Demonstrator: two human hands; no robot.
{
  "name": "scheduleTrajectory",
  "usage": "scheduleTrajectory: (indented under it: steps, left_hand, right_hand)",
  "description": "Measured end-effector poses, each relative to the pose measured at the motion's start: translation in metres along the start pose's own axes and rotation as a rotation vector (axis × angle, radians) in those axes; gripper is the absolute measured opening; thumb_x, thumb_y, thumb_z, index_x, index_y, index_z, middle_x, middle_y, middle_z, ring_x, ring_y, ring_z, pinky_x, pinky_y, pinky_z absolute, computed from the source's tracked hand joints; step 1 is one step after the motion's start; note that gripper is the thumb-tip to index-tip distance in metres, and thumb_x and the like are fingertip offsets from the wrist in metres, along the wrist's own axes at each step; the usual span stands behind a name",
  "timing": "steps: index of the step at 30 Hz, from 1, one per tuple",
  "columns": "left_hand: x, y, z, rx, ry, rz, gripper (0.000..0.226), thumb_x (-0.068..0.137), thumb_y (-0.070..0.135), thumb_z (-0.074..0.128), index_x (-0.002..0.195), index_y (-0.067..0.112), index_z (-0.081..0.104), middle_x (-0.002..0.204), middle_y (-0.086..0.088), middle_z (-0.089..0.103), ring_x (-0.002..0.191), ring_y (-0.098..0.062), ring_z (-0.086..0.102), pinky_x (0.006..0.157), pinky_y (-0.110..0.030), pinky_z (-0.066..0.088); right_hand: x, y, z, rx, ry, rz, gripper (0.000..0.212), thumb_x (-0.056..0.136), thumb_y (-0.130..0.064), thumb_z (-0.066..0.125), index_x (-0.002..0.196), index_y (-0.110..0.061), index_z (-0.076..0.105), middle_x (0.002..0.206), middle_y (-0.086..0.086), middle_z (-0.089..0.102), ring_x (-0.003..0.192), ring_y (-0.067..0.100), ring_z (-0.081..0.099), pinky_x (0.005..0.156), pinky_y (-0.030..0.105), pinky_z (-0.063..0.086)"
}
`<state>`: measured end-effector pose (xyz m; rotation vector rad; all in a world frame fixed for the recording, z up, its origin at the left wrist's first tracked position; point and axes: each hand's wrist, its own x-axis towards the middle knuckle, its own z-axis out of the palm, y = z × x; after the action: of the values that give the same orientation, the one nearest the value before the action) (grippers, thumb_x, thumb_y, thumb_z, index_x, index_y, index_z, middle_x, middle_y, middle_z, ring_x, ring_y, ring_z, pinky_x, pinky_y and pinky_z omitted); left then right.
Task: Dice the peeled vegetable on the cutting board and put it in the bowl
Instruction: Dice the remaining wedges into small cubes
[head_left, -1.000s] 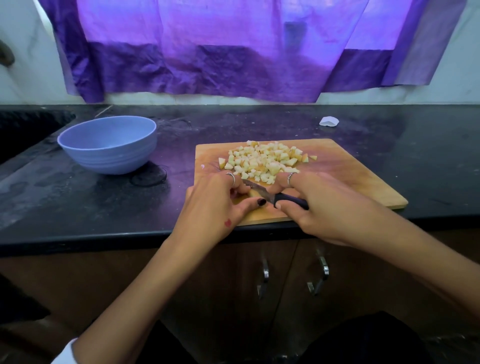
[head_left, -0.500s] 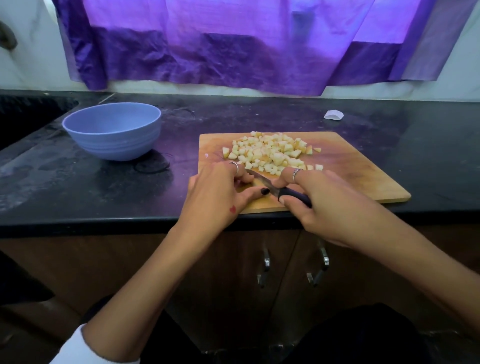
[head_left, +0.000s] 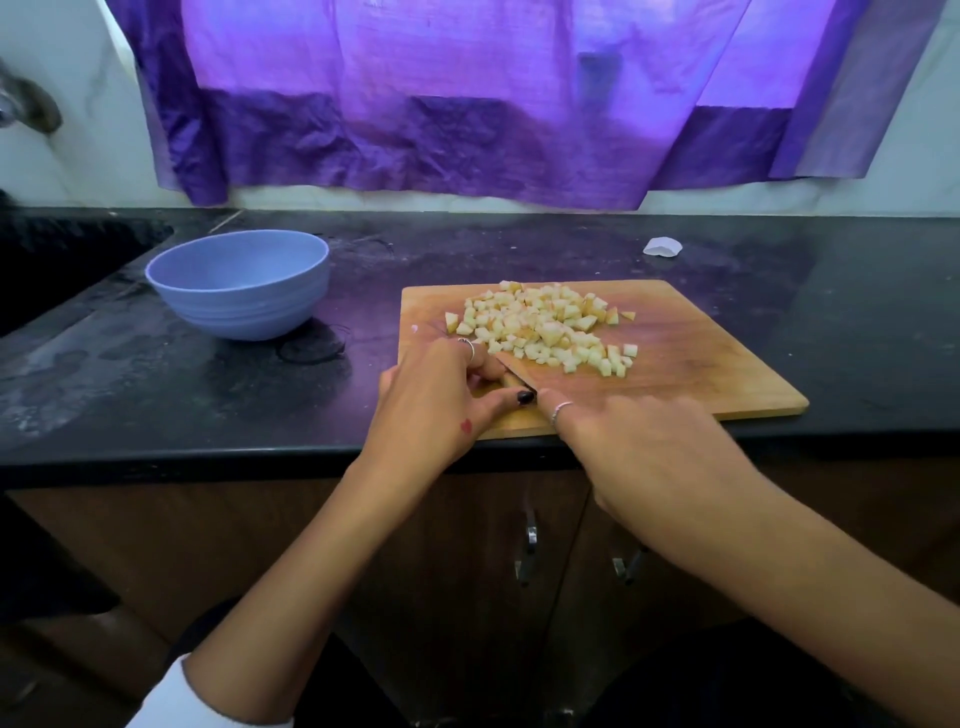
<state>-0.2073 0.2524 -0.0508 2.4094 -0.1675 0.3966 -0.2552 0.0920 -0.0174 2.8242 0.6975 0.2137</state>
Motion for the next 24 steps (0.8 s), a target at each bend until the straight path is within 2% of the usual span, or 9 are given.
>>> scheduleTrajectory:
  steps: [2, 5, 7, 9, 12, 15, 19, 22, 24]
  left_hand:
    - [0.001, 0.001, -0.001, 0.017, -0.011, 0.001, 0.020, 0.072, 0.046, 0.074, 0.067, 0.037, 0.057, 0.097, 0.007, 0.057, 0.093, -0.014, 0.055, 0.089, -0.045, 0.047]
    - [0.002, 0.000, -0.003, 0.046, -0.047, -0.003, 0.022, 0.072, 0.053, 0.069, 0.078, 0.031, 0.067, 0.093, 0.008, 0.054, 0.088, -0.011, 0.053, 0.088, -0.045, 0.047]
    - [0.000, 0.002, -0.002, 0.064, -0.042, -0.004, 0.026, 0.073, 0.057, 0.066, 0.079, 0.032, 0.064, 0.097, 0.009, 0.053, 0.094, -0.011, 0.053, 0.088, -0.047, 0.047]
    - [-0.003, 0.005, 0.000, 0.089, 0.006, -0.007, 0.029, 0.073, 0.061, 0.064, 0.080, 0.033, 0.061, 0.099, 0.012, 0.052, 0.100, -0.010, 0.053, 0.089, -0.046, 0.046]
    - [-0.005, 0.008, 0.004, 0.122, 0.038, -0.002, 0.032, 0.073, 0.062, 0.065, 0.083, 0.032, 0.062, 0.094, 0.019, 0.046, 0.094, -0.004, 0.050, 0.091, -0.042, 0.043]
    - [-0.005, 0.007, 0.001, 0.118, 0.018, -0.005, 0.029, 0.076, 0.057, 0.065, 0.090, 0.032, 0.063, 0.092, 0.020, 0.049, 0.094, -0.003, 0.053, 0.093, -0.043, 0.043]
    - [-0.005, 0.003, -0.006, 0.116, -0.012, -0.014, 0.023, 0.082, 0.044, 0.063, 0.102, 0.034, 0.063, 0.101, 0.023, 0.050, 0.103, -0.003, 0.054, 0.098, -0.043, 0.041]
    - [-0.005, -0.002, -0.009, 0.109, 0.019, -0.012, 0.022, 0.082, 0.041, 0.060, 0.102, 0.034, 0.065, 0.104, 0.019, 0.059, 0.096, -0.002, 0.055, 0.097, -0.046, 0.042]
    - [-0.006, -0.004, -0.009, 0.122, 0.037, -0.022, 0.018, 0.083, 0.038, 0.061, 0.098, 0.030, 0.067, 0.094, 0.017, 0.060, 0.090, -0.004, 0.055, 0.095, -0.046, 0.043]
  right_hand:
    - [0.007, 0.005, 0.003, 0.007, 0.048, -0.002, 0.051, 0.099, -0.022, 0.042, 0.143, -0.030, 0.017, 0.070, -0.006, 0.029, 0.068, 0.013, 0.039, 0.058, 0.027, 0.035]
    - [0.005, 0.023, 0.005, 0.123, 0.104, 0.080, 0.040, 0.100, -0.034, 0.041, 0.137, -0.042, 0.028, 0.086, -0.007, 0.048, 0.081, 0.014, 0.052, 0.061, 0.028, 0.036]
    - [-0.005, 0.036, 0.007, 0.283, 0.114, 0.119, 0.032, 0.098, -0.040, 0.040, 0.130, -0.042, 0.038, 0.095, -0.008, 0.056, 0.086, 0.011, 0.057, 0.066, 0.028, 0.042]
    - [-0.013, 0.051, 0.010, 0.543, 0.061, 0.145, 0.027, 0.096, -0.037, 0.046, 0.122, -0.042, 0.048, 0.080, -0.016, 0.058, 0.070, 0.000, 0.056, 0.062, 0.022, 0.044]
    - [-0.024, 0.066, 0.013, 1.124, -0.080, 0.237, 0.020, 0.096, -0.029, 0.049, 0.108, -0.042, 0.057, 0.048, -0.005, 0.047, 0.032, 0.008, 0.035, 0.035, 0.021, 0.031]
    - [-0.032, 0.075, 0.011, 1.491, -0.234, 0.323, 0.021, 0.089, -0.033, 0.051, 0.102, -0.040, 0.066, 0.052, 0.010, 0.040, 0.029, 0.013, 0.023, 0.032, 0.015, 0.022]
    - [-0.031, 0.078, 0.013, 1.536, -0.230, 0.256, 0.027, 0.082, -0.036, 0.053, 0.104, -0.040, 0.067, 0.053, 0.013, 0.039, 0.029, 0.014, 0.023, 0.032, 0.014, 0.023]
    - [-0.023, 0.069, 0.016, 1.458, -0.088, 0.244, 0.031, 0.080, -0.037, 0.054, 0.110, -0.040, 0.063, 0.049, 0.010, 0.042, 0.028, 0.015, 0.025, 0.032, 0.014, 0.022]
    - [-0.016, 0.061, 0.020, 1.360, 0.014, 0.249, 0.029, 0.084, -0.036, 0.055, 0.113, -0.036, 0.059, 0.048, 0.007, 0.044, 0.029, 0.012, 0.030, 0.032, 0.016, 0.023]
